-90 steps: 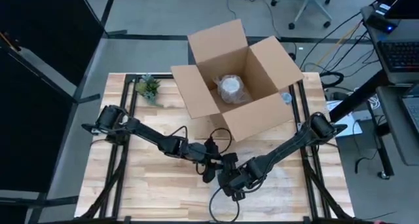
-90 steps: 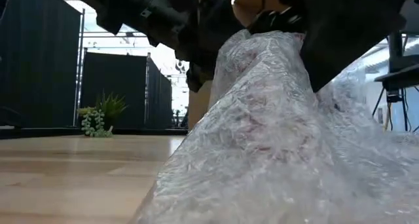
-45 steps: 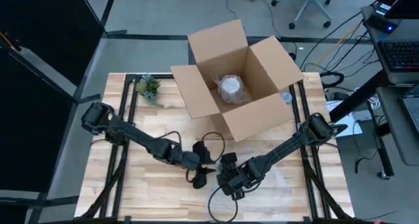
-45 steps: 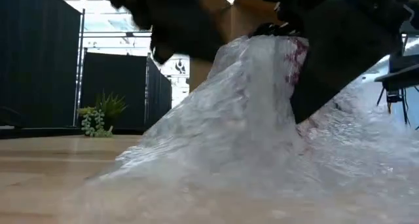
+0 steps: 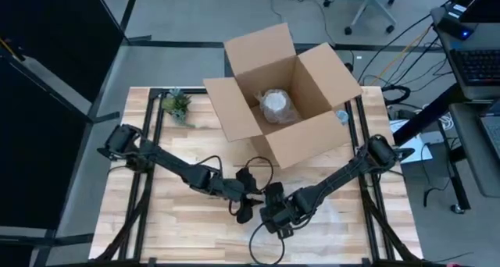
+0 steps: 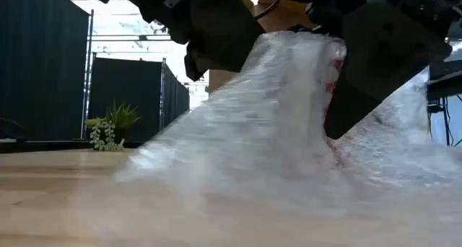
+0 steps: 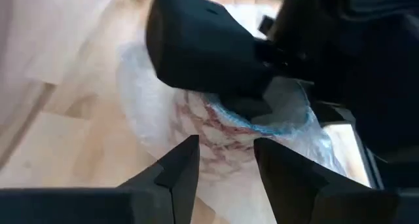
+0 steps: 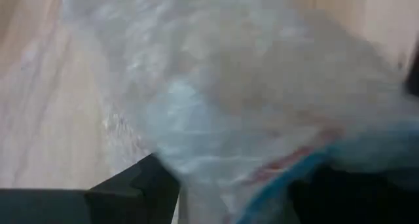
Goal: Wrap mug
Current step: Wrap the red mug with the bubble wrap
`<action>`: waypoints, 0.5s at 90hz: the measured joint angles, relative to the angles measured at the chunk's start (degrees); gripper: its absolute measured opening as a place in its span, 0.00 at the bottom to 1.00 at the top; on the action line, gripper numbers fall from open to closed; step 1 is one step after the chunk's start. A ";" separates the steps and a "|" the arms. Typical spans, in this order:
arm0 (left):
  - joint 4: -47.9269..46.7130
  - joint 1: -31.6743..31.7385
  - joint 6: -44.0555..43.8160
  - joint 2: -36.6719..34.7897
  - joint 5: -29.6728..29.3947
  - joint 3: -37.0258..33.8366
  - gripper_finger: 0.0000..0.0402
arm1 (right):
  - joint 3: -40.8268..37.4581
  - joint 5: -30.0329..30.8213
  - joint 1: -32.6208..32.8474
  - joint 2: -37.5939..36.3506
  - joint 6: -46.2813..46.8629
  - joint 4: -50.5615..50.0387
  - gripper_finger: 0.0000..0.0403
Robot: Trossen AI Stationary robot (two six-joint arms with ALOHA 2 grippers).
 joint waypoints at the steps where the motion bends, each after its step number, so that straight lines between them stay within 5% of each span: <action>1: 0.01 0.00 0.00 0.00 0.01 0.01 0.35 | 0.00 0.00 0.00 0.00 -0.07 0.00 0.56; 26: -5.67 0.03 -0.39 -1.77 2.73 4.90 0.35 | 0.04 0.41 -0.06 -0.02 -0.27 0.12 0.56; 45: -5.33 0.56 5.61 -1.98 -3.05 5.25 0.35 | 0.04 0.53 -0.43 -0.02 -0.11 0.00 0.56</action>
